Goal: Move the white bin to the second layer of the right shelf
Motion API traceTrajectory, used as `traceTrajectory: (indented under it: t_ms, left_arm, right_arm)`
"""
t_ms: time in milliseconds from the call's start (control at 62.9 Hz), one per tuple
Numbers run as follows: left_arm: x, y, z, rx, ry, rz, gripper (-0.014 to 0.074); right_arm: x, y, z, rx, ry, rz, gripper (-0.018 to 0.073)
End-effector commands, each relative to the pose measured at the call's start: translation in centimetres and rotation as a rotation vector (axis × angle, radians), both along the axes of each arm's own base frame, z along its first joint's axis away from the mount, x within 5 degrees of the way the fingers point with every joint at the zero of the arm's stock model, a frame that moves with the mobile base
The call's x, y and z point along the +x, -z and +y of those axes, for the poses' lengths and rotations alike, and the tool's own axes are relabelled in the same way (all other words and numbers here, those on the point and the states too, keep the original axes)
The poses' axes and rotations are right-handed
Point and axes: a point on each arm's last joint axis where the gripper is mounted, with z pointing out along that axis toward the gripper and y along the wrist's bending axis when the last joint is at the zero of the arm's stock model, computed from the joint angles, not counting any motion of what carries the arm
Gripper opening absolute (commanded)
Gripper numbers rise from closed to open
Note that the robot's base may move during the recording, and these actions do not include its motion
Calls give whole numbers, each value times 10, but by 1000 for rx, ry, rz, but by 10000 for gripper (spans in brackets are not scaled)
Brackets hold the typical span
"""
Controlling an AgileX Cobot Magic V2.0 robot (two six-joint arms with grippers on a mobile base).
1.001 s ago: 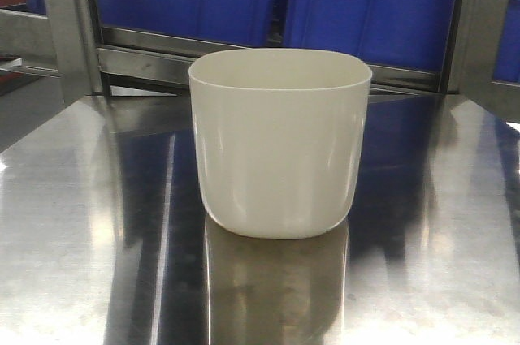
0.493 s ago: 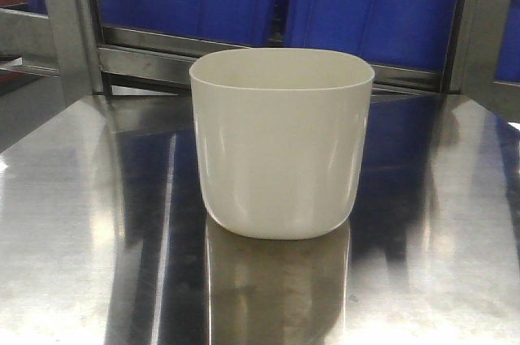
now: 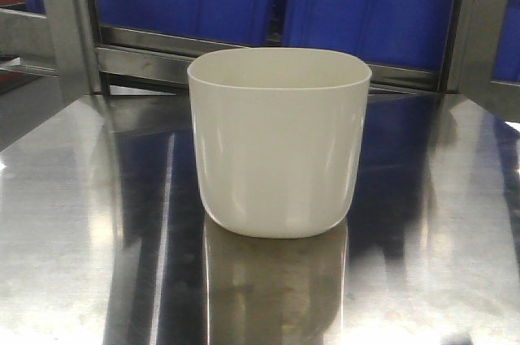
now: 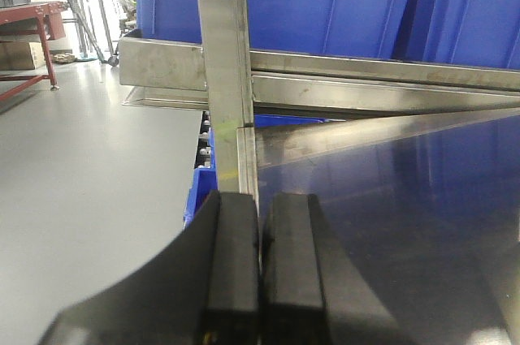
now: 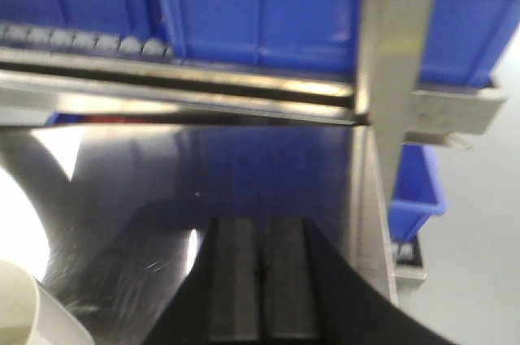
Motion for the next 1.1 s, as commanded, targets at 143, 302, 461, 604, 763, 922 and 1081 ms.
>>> traceTrajectory:
  t_ms: [143,302,461,604,763,922,1081]
  left_arm:
    - [0,4,0,-19,-2,-59,85]
    - [0,4,0,-19,-2,-59,85]
    - [0,4,0,-19,-2,-59,85]
    - [0,4,0,-19,-2,-59,85]
    - [0,4,0,-19,-2,-59,85]
    - [0,4,0,-19,-2,-59,85]
    - [0,4,0,-19,-2,-59,85]
  right_arm:
    - [44,-20,46,-28,-146,136,51]
    - [56,-10,80,-58,-247,218,115]
    - [59,1,99,-76,-301,254,479]
    - [59,6,106,-86,-320,277,538]
    - [59,7,106,-89,-322,286,538]
    - [57,8,111,-90,-337,291,538]
    - [58,18,120,-109,-361,343,538]
